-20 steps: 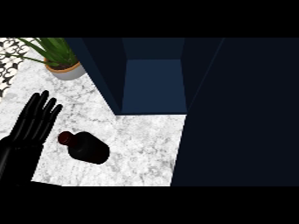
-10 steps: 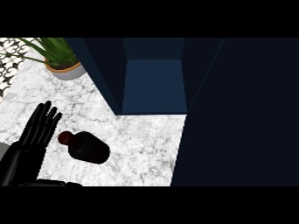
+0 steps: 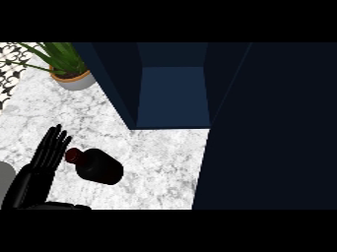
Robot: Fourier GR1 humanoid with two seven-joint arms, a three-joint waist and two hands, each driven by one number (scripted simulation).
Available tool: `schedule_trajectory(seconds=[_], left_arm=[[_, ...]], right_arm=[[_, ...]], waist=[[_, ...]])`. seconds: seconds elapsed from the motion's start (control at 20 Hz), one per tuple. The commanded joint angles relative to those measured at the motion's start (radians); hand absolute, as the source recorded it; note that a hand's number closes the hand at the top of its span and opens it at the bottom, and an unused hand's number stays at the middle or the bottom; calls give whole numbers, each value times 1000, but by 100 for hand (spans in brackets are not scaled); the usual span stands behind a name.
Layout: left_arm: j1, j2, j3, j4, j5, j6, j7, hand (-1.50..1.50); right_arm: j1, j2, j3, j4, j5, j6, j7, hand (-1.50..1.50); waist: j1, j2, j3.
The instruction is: Pick up the wine, place it into the cabinet and close the cabinet
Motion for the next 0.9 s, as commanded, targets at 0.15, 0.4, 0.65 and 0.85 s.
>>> schedule_trajectory(seconds=[0.15, 0.4, 0.65, 0.85], left_arm=[[-108, -27, 12, 250, -87, 33, -149, -150], [-88, -7, 38, 335, -63, -17, -225, -150], [-145, 1, 57, 485, -74, -38, -309, -150], [-176, 0, 49, 581, -39, -114, -300, -150]], right_arm=[[28, -28, 24, -155, 89, -10, 55, -150], [52, -46, 88, -173, 145, -35, 33, -150], [111, -72, 136, -194, 155, -59, -14, -150], [8, -79, 49, -170, 97, -53, 40, -150]], waist=[[0, 3, 0], [1, 0, 0], [-8, -1, 0], [-2, 2, -1]])
